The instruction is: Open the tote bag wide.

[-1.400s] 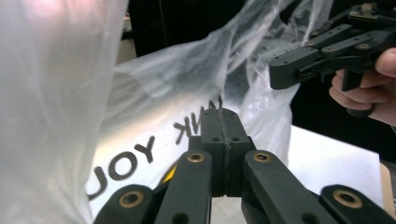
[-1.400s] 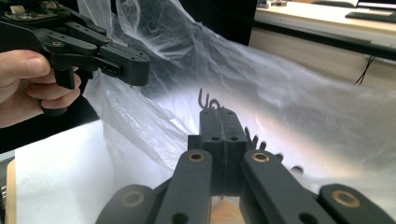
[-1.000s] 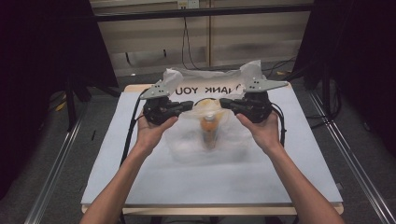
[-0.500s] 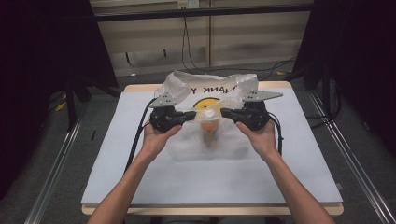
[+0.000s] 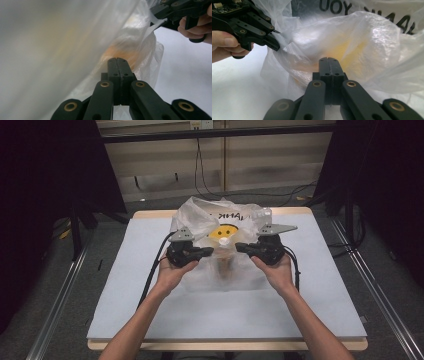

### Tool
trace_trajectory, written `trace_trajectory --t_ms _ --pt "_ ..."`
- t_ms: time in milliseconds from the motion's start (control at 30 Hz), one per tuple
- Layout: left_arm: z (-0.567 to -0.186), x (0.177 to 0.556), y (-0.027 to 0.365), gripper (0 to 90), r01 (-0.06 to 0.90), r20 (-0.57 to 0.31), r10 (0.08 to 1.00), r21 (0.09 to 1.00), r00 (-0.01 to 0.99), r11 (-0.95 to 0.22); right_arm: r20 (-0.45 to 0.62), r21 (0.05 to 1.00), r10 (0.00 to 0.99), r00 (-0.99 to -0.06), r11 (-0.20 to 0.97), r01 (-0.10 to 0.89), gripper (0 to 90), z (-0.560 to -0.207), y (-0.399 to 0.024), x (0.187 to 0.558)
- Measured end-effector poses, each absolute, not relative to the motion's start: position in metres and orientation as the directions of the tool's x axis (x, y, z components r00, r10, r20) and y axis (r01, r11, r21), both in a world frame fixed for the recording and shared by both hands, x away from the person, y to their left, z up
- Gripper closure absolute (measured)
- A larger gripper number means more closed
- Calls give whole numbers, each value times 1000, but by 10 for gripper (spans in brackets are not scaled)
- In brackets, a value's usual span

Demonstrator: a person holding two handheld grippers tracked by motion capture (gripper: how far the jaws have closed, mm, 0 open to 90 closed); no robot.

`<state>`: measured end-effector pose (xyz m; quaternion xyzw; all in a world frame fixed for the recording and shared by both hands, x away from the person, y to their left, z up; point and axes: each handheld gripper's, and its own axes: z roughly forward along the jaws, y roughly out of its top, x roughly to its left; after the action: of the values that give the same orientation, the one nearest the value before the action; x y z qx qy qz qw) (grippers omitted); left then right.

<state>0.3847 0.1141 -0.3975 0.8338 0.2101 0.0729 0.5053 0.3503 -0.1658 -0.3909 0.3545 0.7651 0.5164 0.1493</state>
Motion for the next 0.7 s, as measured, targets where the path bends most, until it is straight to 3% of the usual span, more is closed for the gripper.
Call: trace_trajectory --t_ms 700 --pt "-446 389 108 900 319 -111 399 803 910 -504 156 829 674 -722 309 467 900 -443 -166 354"
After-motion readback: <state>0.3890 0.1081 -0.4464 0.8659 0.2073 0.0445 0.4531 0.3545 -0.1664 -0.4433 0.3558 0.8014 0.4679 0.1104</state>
